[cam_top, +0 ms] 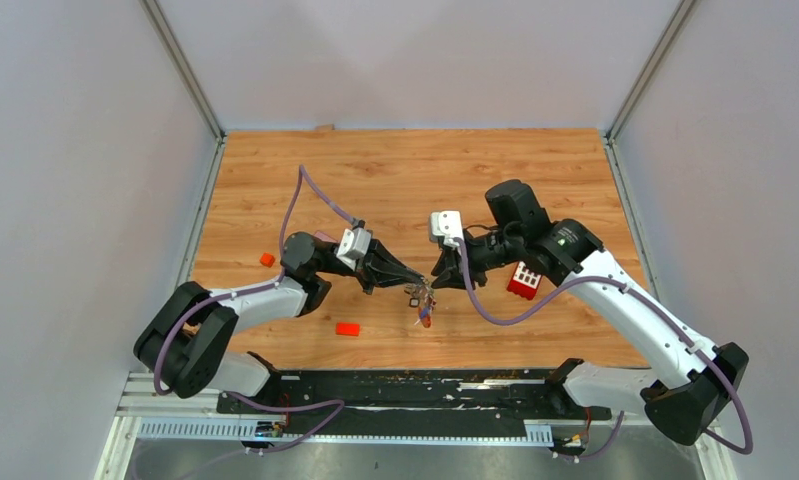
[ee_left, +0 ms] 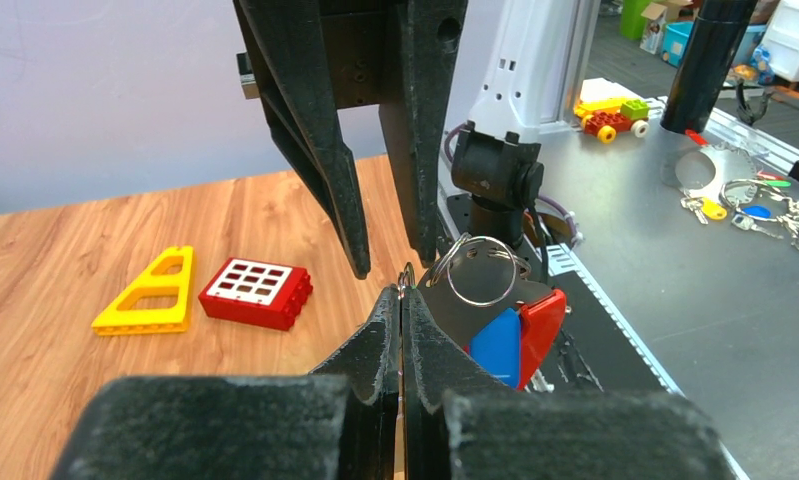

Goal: Put the keys on the keyring

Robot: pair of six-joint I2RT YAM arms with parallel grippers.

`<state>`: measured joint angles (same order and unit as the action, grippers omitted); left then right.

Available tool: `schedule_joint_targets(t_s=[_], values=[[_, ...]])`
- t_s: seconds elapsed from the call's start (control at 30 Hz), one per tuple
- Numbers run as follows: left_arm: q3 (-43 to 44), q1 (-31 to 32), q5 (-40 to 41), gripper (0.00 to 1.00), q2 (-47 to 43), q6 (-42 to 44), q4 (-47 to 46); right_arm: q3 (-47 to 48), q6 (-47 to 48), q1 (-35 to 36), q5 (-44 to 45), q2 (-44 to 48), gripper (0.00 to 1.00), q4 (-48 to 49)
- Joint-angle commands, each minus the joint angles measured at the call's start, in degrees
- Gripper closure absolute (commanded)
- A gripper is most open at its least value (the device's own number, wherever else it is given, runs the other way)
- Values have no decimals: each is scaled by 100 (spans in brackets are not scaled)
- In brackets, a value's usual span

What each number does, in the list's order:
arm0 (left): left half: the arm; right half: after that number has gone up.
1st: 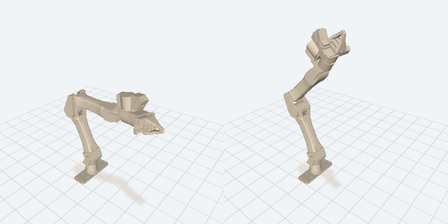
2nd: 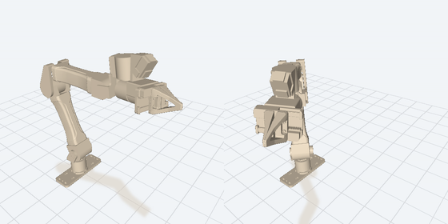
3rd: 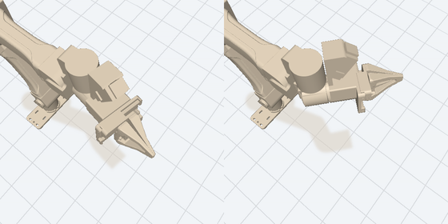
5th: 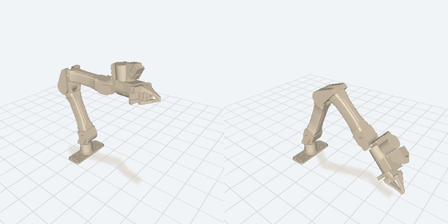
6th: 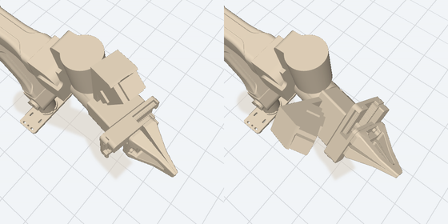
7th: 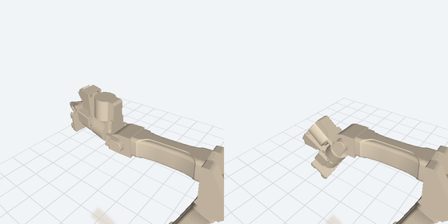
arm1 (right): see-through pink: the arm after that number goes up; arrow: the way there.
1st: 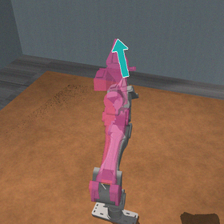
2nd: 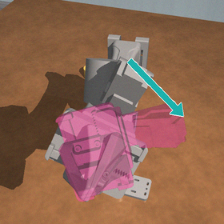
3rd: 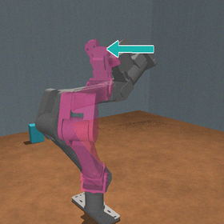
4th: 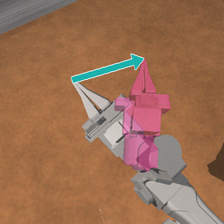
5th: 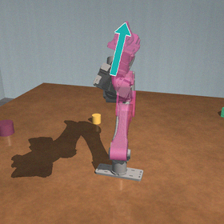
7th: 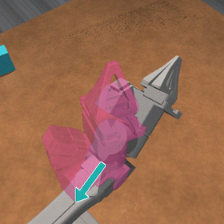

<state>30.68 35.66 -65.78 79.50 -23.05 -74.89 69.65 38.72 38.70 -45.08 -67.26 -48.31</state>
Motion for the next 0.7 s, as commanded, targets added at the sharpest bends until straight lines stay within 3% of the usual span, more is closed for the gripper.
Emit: schedule_joint_targets(t_s=[0.0,0.67], values=[[43,45,-5,100,-56,91,-419,55,-187,-24,15,-55,75,396],[14,83,320,100,-32,-54,-549,-179,-264,-19,-82,-98,77,608]])
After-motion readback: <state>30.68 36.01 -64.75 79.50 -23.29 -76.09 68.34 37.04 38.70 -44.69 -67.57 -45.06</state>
